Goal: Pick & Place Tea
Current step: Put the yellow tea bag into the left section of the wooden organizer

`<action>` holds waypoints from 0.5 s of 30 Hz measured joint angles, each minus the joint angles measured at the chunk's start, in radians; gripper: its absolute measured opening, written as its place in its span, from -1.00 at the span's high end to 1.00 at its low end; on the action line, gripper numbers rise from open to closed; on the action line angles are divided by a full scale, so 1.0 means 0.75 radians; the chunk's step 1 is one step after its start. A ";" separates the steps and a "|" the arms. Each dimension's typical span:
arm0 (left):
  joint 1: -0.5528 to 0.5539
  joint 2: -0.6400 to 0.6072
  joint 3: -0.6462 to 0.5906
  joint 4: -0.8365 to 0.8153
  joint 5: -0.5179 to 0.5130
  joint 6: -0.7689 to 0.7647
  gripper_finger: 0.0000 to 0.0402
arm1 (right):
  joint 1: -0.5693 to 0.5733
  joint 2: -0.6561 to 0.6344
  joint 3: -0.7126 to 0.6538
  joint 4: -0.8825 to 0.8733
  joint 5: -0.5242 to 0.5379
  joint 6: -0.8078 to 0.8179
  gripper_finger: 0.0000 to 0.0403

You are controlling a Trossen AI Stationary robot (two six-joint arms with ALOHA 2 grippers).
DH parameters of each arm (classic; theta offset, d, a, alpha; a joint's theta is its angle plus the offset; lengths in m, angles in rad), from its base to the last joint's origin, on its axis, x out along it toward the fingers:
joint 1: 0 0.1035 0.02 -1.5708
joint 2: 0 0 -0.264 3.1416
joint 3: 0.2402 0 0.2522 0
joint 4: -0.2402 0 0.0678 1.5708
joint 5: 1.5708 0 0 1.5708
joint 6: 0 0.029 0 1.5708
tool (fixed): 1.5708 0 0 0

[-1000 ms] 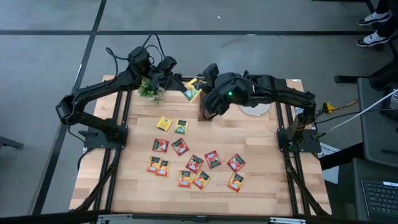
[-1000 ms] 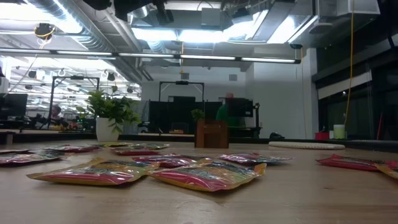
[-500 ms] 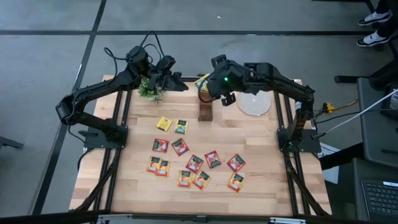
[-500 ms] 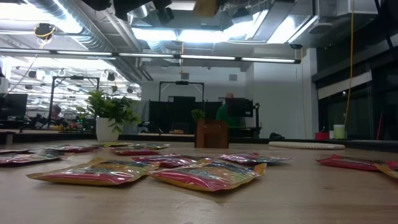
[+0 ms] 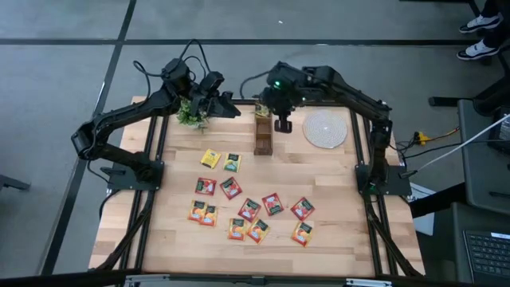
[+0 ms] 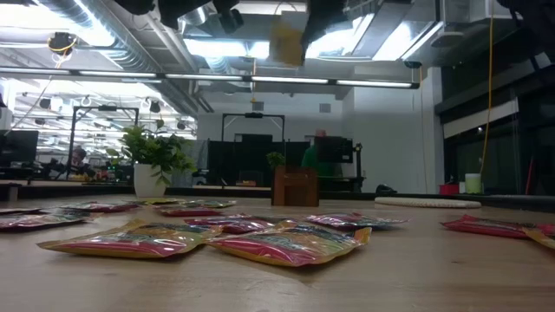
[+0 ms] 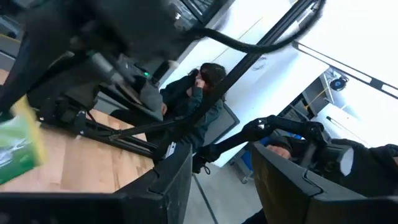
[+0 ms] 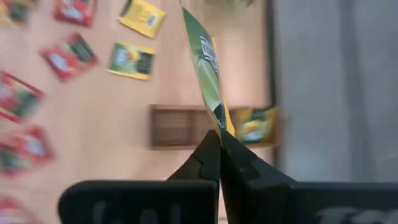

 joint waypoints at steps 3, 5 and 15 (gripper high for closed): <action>0.006 0.000 0.000 0.000 0.000 0.000 0.25 | -0.081 0.034 0.000 -0.025 -0.166 0.206 0.99; 0.011 0.000 0.000 0.000 0.001 0.005 0.28 | -0.138 0.056 0.000 -0.041 -0.277 0.307 0.99; 0.019 0.000 0.000 0.000 0.015 0.066 0.36 | -0.374 0.180 0.000 -0.032 -0.498 0.586 0.99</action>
